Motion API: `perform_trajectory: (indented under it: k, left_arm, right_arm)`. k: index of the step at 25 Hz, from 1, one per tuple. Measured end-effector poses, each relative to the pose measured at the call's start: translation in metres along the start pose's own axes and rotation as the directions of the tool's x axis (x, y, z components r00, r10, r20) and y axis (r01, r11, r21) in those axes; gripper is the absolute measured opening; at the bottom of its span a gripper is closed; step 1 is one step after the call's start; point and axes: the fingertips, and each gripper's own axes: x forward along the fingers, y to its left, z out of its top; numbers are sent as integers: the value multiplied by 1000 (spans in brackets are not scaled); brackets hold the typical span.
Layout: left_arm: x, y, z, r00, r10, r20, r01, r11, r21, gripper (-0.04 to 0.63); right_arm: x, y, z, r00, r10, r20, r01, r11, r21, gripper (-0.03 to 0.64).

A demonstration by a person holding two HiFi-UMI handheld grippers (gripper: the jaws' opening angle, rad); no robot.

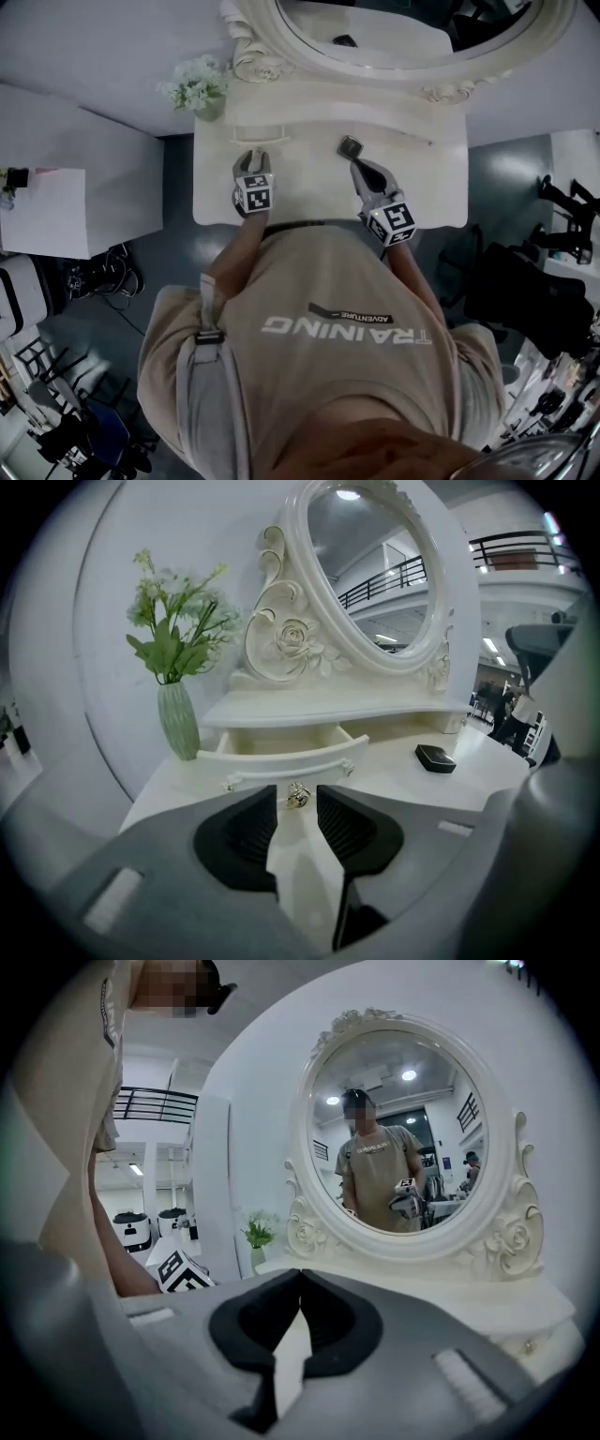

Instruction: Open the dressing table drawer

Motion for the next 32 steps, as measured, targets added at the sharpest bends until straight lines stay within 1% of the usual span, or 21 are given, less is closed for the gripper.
perform_trajectory:
  k: [2, 4, 5, 6, 7, 10, 11, 13, 15, 17, 20, 23, 25, 30, 32]
  left_arm:
    - [-13, 2, 1, 1000, -2, 18, 2, 1000, -7, 123]
    - [-27, 2, 8, 998, -22, 54, 22, 1000, -7, 115]
    - [-32, 2, 12, 997, -34, 74, 35, 999, -1, 83]
    - [-38, 3, 16, 995, -47, 93, 47, 999, 6, 28]
    - [-43, 5, 20, 992, -62, 111, 61, 998, 7, 8]
    - [-62, 12, 43, 979, -98, 181, 105, 994, -28, 8]
    - [-69, 14, 55, 973, -105, 206, 114, 993, -31, 8]
    - [-82, 19, 82, 960, -119, 255, 126, 992, -12, 6]
    - [-93, 23, 114, 941, -142, 308, 144, 989, 14, 8]
    - [-101, 24, 144, 918, -176, 355, 180, 983, 22, 8]
    - [-108, 27, 179, 894, -209, 397, 205, 977, 52, 8]
    - [-110, 28, 202, 876, -237, 420, 210, 971, 110, 8]
    - [-109, 28, 214, 865, -257, 432, 224, 966, 126, 8]
    - [-114, 33, 236, 839, -271, 473, 243, 963, 121, 8]
    - [-113, 37, 240, 829, -277, 485, 259, 960, 105, 8]
  right_arm:
    - [4, 0, 2, 1000, 13, 1, -13, 1000, -6, 3]
    - [11, -1, 5, 1000, 25, 1, -25, 1000, -13, 3]
    - [15, -1, 7, 1000, 31, 1, -31, 999, -16, 4]
    - [19, -1, 8, 999, 39, -1, -39, 999, -19, 5]
    - [23, 0, 10, 999, 46, -2, -46, 999, -23, 4]
    - [34, 2, 17, 998, 58, -9, -59, 998, -37, 3]
    - [37, 1, 20, 998, 59, -8, -59, 997, -41, 4]
    - [44, 2, 28, 998, 57, -4, -57, 997, -45, 3]
    - [51, 2, 36, 999, 51, 4, -51, 997, -52, 5]
    - [59, 2, 44, 999, 42, 14, -41, 997, -60, 5]
    - [72, 1, 53, 1000, 17, 12, -16, 997, -71, 5]
    - [84, 1, 64, 1000, -18, -1, 17, 996, -86, 4]
    - [92, 1, 73, 1000, -28, 9, 28, 996, -87, 5]
    - [96, 8, 94, 998, -36, 43, 40, 996, -80, 3]
    - [98, 11, 105, 998, -27, 65, 32, 997, -75, 4]
